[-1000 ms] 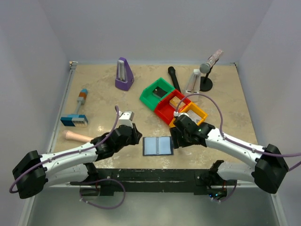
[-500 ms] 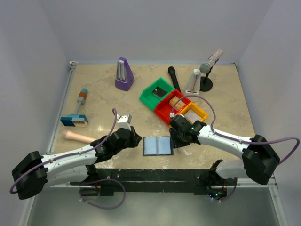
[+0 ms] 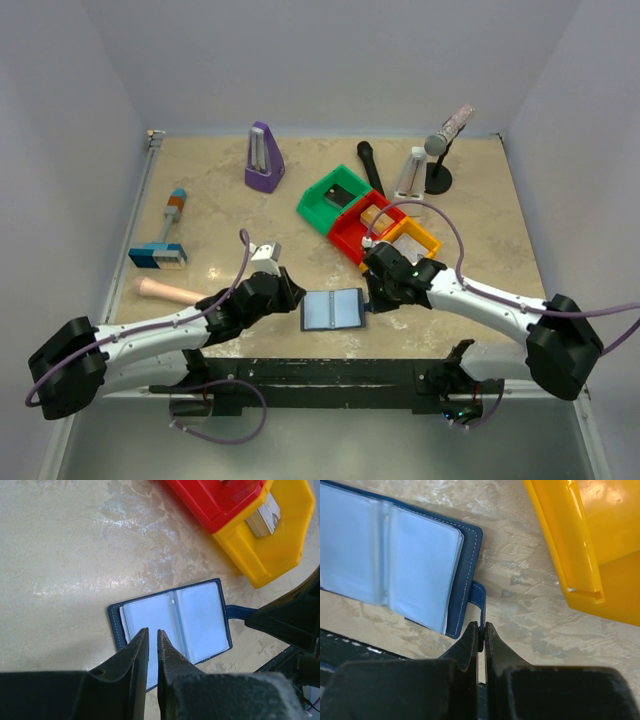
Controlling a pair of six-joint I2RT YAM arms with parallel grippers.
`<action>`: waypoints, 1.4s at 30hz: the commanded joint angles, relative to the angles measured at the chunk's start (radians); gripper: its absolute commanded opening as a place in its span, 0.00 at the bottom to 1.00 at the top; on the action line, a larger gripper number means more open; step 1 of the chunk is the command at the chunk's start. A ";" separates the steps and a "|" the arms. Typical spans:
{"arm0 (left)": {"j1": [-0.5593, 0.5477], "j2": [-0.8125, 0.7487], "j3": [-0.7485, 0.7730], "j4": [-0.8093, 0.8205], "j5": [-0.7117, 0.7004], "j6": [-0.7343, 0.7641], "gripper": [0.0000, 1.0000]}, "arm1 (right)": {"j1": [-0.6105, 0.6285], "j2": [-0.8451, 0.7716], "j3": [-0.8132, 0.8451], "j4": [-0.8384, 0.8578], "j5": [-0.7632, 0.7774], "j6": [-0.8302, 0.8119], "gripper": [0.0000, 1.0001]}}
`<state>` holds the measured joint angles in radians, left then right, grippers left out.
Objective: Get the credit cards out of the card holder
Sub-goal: Remove the credit card from the card holder.
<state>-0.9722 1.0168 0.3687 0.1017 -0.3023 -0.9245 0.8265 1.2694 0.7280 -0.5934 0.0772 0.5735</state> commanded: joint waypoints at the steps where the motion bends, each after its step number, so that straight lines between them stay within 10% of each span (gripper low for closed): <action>1: -0.005 0.035 0.016 0.075 0.044 -0.004 0.17 | 0.006 -0.096 -0.007 0.039 -0.069 -0.024 0.00; 42: -0.023 0.213 0.085 -0.077 0.068 -0.059 0.50 | 0.008 -0.183 -0.059 0.072 -0.154 -0.043 0.00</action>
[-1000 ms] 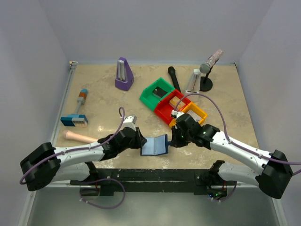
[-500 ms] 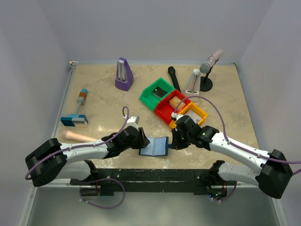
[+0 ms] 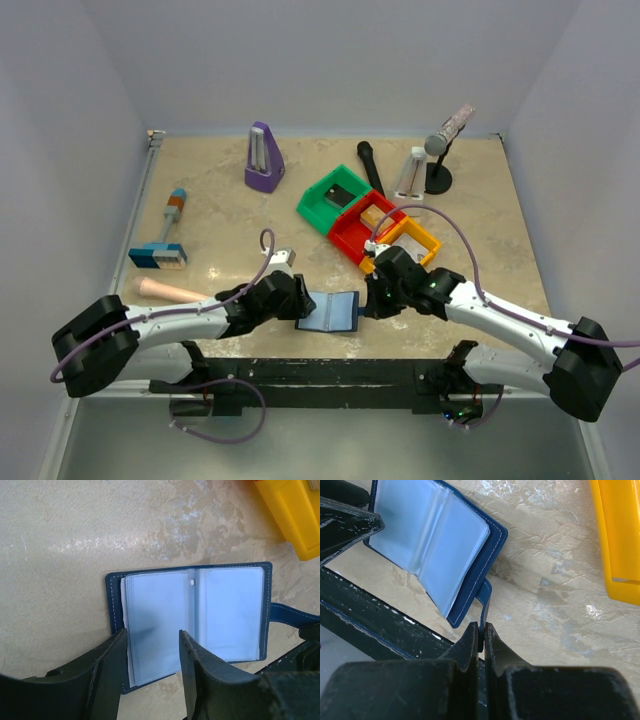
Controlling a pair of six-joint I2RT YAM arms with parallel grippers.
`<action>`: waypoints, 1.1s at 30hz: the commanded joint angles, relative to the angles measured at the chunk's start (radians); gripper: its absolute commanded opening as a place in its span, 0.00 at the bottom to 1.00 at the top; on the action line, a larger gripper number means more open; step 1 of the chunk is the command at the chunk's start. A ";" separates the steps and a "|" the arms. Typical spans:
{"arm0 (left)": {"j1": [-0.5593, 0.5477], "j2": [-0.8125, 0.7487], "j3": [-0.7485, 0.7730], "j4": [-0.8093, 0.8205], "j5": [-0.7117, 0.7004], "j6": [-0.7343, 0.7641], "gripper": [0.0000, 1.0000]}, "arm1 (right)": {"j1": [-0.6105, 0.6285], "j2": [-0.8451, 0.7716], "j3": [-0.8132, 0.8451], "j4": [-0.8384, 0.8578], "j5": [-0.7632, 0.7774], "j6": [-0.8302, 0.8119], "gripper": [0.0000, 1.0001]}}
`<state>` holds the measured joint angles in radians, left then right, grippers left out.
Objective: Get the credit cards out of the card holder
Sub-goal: Remove the credit card from the card holder.
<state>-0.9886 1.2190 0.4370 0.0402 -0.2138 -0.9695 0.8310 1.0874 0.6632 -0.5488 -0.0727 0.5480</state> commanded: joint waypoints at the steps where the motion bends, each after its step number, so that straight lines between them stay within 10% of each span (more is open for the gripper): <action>1: -0.007 0.013 0.017 -0.016 -0.021 -0.012 0.50 | 0.003 -0.001 0.004 0.029 -0.004 -0.017 0.00; 33: -0.015 0.045 0.014 0.056 0.031 0.029 0.49 | 0.003 0.029 0.009 0.038 -0.013 -0.019 0.00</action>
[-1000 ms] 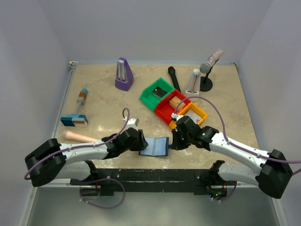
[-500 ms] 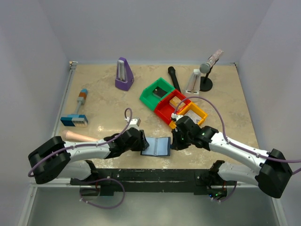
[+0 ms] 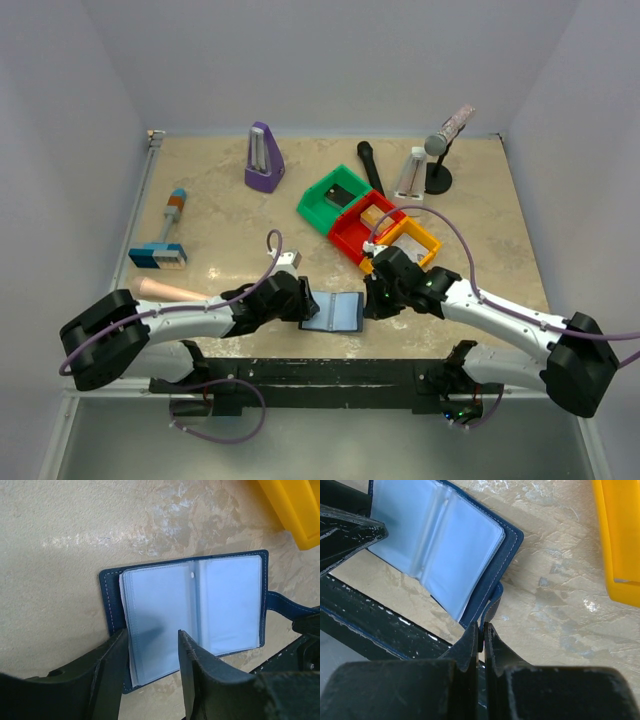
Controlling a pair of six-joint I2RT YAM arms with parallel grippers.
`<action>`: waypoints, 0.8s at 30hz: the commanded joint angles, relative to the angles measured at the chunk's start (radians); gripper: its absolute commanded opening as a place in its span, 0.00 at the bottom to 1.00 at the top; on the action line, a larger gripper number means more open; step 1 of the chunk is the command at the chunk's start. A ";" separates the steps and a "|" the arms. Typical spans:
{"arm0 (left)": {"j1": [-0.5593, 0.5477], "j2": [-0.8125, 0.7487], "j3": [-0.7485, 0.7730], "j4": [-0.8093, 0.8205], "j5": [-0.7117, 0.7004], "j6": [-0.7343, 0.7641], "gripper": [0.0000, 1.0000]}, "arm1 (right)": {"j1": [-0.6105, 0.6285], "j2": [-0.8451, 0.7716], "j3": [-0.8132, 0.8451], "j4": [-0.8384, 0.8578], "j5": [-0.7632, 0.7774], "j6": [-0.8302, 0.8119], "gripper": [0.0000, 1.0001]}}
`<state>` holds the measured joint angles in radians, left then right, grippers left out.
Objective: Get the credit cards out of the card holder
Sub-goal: Remove the credit card from the card holder.
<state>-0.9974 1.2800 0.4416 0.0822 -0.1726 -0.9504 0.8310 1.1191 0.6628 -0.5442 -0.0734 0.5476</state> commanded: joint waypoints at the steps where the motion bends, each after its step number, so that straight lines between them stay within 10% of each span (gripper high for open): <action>1: -0.007 -0.010 0.012 0.021 -0.001 0.012 0.49 | 0.003 -0.001 0.011 0.033 -0.012 -0.020 0.00; 24: -0.018 0.021 0.034 0.234 0.168 0.122 0.46 | 0.003 0.005 0.011 0.033 -0.012 -0.015 0.00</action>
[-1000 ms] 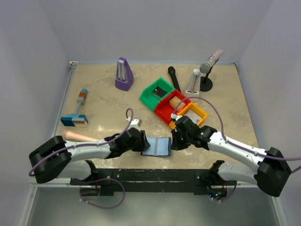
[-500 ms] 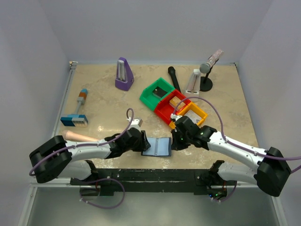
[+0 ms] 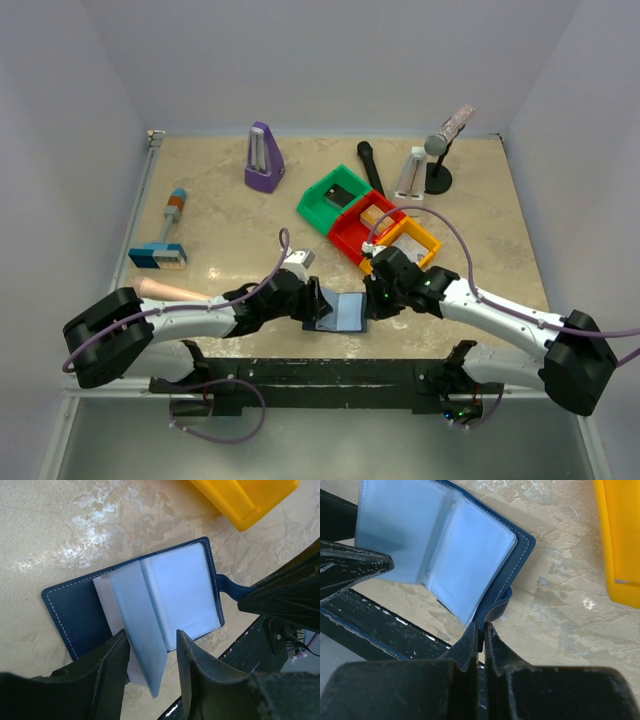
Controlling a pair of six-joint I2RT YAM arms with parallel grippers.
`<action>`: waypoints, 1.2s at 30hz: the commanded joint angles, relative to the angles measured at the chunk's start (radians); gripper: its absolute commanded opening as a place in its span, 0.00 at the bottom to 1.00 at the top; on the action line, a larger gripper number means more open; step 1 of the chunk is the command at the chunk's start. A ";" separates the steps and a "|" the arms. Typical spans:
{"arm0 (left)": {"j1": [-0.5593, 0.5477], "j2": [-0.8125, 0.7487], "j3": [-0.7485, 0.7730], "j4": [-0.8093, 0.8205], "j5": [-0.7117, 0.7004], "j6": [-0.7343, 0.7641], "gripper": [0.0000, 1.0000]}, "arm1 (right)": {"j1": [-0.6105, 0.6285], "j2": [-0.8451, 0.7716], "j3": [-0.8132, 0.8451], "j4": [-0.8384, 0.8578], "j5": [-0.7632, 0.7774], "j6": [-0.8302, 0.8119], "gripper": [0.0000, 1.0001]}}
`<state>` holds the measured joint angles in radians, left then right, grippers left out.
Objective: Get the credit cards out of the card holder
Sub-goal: Remove the credit card from the card holder.
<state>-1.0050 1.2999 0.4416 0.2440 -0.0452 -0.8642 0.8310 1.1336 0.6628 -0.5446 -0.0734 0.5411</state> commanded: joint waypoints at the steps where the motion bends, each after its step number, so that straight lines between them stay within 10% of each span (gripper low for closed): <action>1: -0.010 0.002 0.035 0.072 0.041 0.037 0.46 | 0.003 -0.011 0.009 0.034 -0.012 -0.010 0.00; 36: -0.073 0.113 0.230 -0.043 0.050 0.122 0.46 | 0.003 -0.044 -0.026 0.008 0.027 0.008 0.00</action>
<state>-1.0740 1.4597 0.6628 0.1864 0.0227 -0.7471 0.8310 1.1194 0.6456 -0.5453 -0.0654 0.5423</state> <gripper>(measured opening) 0.464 0.030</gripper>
